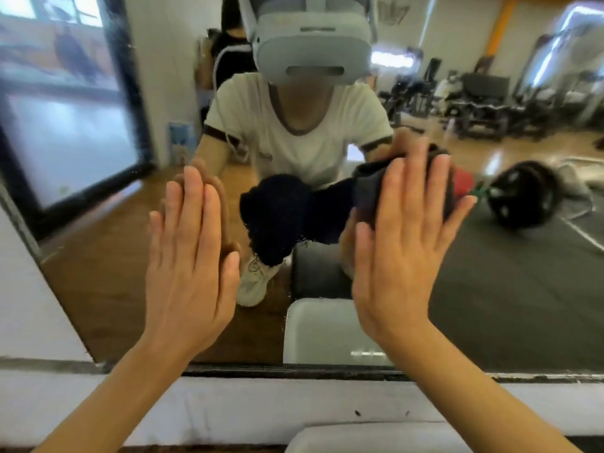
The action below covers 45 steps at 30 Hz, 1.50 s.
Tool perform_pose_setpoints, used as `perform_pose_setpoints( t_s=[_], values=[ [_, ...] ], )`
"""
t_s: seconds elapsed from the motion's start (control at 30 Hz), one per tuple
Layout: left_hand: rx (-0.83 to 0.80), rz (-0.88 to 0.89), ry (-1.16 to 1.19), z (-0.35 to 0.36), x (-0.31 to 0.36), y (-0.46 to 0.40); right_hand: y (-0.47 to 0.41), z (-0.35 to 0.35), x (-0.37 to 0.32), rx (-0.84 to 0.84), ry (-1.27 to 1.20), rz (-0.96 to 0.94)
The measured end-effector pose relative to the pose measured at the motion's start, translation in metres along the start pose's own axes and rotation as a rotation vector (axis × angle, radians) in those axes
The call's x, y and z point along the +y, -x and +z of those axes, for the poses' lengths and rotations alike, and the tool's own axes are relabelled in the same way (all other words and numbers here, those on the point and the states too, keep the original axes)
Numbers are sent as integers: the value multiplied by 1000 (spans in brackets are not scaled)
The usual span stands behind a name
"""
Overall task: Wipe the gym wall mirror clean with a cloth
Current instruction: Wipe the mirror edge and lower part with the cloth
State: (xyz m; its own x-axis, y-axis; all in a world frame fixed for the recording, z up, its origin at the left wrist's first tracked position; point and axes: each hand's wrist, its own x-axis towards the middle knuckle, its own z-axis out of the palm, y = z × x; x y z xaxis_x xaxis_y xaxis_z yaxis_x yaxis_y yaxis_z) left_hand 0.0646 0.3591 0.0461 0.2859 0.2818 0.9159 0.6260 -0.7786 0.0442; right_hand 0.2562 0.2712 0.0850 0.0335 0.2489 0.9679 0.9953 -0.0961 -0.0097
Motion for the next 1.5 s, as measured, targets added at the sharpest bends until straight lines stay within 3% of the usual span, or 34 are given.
perform_pose_setpoints(
  t_s=[0.1,0.2,0.27,0.37,0.5,0.57,0.63,0.7,0.77,0.83,0.9,0.97,1.0,1.07,1.13,1.23,1.3,1.4,1.5],
  values=[
    [-20,15,26,-2,-1,3,4,19,-57,-115,41,-332],
    [-34,46,16,-7,-6,3,4,19,-48,-94,69,-404],
    [-47,78,1,-9,-9,3,6,10,-15,-35,77,-284],
    [-49,93,14,-9,-12,2,15,-8,24,-2,23,56],
    [-20,96,36,-4,-12,4,20,6,-13,114,-66,310],
    [-3,103,34,-3,-13,3,27,24,-58,83,-42,220],
    [5,100,10,-3,-13,1,36,37,-88,-1,3,8],
    [-7,87,-1,-5,-12,1,42,37,-77,-46,56,-163],
    [-27,81,-3,-8,-11,1,43,26,-40,-13,92,-205],
    [-69,75,-4,-9,-11,2,51,9,10,41,59,23],
    [-126,56,-20,-8,-11,4,59,2,56,74,29,389],
    [-133,29,-35,-4,-13,7,61,10,52,87,14,647],
    [-137,9,-38,-3,-15,9,62,20,30,125,7,688],
    [-171,-14,-38,-1,-17,10,68,39,-33,139,37,524],
    [-191,-34,40,2,-18,11,79,48,-90,47,16,201],
    [-242,-89,98,6,-19,13,94,43,-55,-28,74,-65],
    [-289,-138,39,9,-27,19,101,27,-8,9,80,61],
    [-290,-127,6,9,-33,20,109,7,40,171,-53,526],
    [-206,-58,-2,5,-28,16,100,18,17,320,-133,791]
  ],
)
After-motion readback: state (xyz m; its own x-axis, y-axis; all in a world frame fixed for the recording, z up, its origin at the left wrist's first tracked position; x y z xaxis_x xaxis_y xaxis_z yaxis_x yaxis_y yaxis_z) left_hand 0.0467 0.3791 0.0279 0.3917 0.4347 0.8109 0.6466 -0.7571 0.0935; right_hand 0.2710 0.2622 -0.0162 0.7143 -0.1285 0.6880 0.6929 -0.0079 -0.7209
